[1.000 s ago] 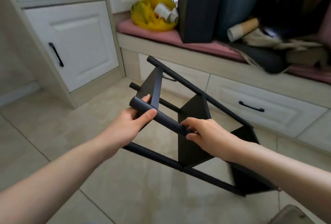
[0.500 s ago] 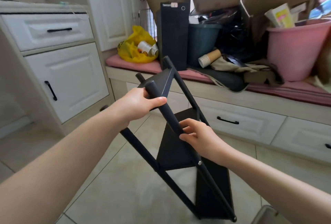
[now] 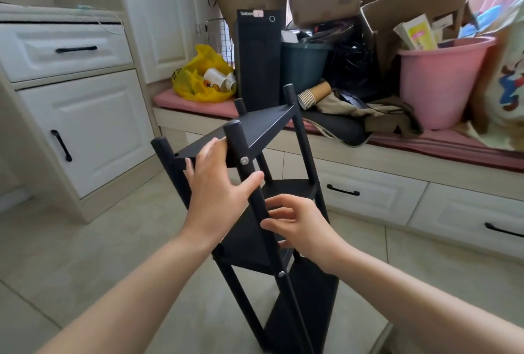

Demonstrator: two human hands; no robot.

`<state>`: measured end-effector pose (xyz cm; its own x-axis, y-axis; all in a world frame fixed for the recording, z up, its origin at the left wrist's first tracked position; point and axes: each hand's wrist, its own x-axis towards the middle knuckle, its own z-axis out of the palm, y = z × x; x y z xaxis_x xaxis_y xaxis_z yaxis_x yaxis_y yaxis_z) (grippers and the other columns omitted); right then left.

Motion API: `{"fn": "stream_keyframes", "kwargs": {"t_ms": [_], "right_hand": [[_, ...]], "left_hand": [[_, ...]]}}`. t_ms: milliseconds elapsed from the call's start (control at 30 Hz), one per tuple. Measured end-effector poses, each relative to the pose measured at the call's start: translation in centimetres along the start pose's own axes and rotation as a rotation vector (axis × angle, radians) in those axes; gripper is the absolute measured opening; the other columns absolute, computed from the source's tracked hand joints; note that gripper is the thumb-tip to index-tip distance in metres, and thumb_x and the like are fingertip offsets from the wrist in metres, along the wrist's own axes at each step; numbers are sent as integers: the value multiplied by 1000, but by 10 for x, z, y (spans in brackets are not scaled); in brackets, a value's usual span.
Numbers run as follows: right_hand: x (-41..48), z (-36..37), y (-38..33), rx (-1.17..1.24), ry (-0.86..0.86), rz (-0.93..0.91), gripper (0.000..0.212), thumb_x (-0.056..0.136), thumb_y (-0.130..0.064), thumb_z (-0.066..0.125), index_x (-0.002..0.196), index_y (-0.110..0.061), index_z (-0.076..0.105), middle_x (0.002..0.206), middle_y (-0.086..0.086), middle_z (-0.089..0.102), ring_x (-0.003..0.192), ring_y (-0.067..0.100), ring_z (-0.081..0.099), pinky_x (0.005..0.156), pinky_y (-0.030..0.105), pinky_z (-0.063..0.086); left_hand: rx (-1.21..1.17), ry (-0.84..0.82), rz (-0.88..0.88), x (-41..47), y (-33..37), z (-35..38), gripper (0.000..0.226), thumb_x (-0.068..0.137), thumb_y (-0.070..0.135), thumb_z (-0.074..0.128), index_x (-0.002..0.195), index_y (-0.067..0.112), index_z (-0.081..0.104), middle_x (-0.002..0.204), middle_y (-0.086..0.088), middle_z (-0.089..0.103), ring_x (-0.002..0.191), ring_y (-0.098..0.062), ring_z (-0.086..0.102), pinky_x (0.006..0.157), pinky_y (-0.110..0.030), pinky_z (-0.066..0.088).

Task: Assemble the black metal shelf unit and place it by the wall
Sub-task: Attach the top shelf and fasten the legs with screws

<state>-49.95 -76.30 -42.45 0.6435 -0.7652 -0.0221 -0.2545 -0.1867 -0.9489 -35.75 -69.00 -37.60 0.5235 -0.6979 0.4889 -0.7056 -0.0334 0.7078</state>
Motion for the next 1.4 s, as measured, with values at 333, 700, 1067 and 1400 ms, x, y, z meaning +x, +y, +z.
{"fn": "stream_keyframes", "kwargs": {"t_ms": [333, 700, 1067, 1400], "right_hand": [[16, -66, 4, -43, 233, 102, 20, 94, -24, 66, 114, -23, 65, 107, -4, 71, 103, 13, 65, 85, 37, 59], [34, -108, 29, -103, 522, 122, 51, 95, -23, 64, 141, -21, 42, 125, 0, 58, 110, 22, 60, 94, 42, 53], [30, -98, 28, -45, 430, 20, 18, 90, -9, 70, 98, -21, 59, 104, 6, 69, 92, 25, 70, 81, 40, 56], [-5, -103, 32, -70, 431, -14, 15, 92, -7, 65, 95, -19, 58, 93, 5, 68, 95, 28, 68, 89, 50, 55]], "left_hand": [[-158, -51, -6, -2, -3, -27, 42, 79, 18, 82, 108, 39, 60, 108, 10, 64, 114, -13, 56, 105, -34, 42], [-100, -204, 125, 1, -27, -59, 65, 73, -6, 81, 120, 35, 62, 112, 26, 66, 112, 12, 56, 89, 2, 35], [-216, -146, 48, 11, -56, -67, 67, 84, -6, 74, 131, 37, 54, 129, 21, 62, 128, 0, 55, 110, -23, 40], [-207, -51, -5, 30, -51, -34, 57, 91, -4, 68, 133, 29, 50, 131, 0, 63, 102, -7, 66, 71, 0, 46]]}}
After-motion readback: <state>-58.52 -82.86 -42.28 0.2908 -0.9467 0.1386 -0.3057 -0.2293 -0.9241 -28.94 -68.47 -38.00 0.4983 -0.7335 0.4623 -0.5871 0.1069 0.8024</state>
